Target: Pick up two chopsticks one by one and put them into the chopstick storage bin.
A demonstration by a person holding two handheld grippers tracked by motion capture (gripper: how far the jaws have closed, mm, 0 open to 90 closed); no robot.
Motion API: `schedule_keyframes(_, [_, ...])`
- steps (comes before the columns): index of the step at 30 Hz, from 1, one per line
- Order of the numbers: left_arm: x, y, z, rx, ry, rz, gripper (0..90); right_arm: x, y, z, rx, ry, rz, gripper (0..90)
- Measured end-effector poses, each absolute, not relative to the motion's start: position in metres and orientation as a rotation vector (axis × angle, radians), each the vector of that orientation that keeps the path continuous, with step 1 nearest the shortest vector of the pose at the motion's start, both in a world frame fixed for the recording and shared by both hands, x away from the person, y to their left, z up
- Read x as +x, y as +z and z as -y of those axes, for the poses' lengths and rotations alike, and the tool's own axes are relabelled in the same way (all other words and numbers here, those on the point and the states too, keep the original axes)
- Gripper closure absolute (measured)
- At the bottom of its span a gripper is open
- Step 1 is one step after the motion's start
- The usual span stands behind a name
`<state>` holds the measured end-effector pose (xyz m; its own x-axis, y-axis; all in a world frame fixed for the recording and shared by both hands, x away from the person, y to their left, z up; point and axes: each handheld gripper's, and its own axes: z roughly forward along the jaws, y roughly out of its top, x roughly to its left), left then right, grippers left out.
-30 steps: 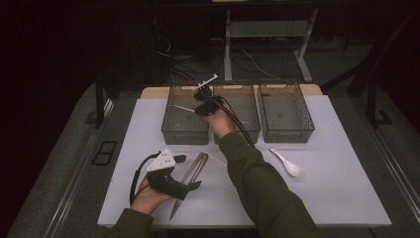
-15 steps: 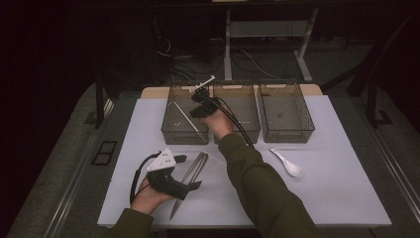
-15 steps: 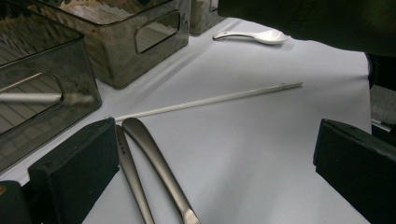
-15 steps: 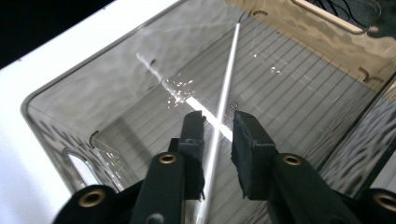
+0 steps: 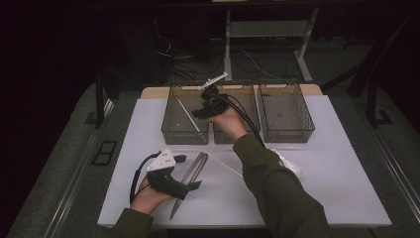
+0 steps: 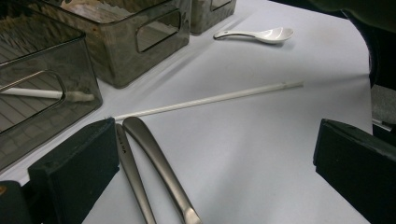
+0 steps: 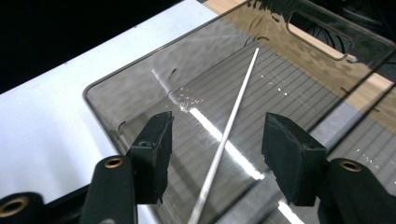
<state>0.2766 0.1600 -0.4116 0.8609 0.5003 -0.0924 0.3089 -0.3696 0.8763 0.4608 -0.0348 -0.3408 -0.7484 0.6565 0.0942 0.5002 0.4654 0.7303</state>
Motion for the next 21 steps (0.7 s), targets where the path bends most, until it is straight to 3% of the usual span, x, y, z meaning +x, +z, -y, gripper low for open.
schedule_keyframes(11, [0.277,-0.412,-0.159,1.983,0.230,-0.608,0.0,0.433,-0.332,0.071,0.938,1.242,-2.534,33.8])
schedule_keyframes(21, [0.277,-0.412,-0.160,1.986,0.232,-0.610,0.0,0.402,-0.329,0.100,0.870,1.267,-2.549,32.1])
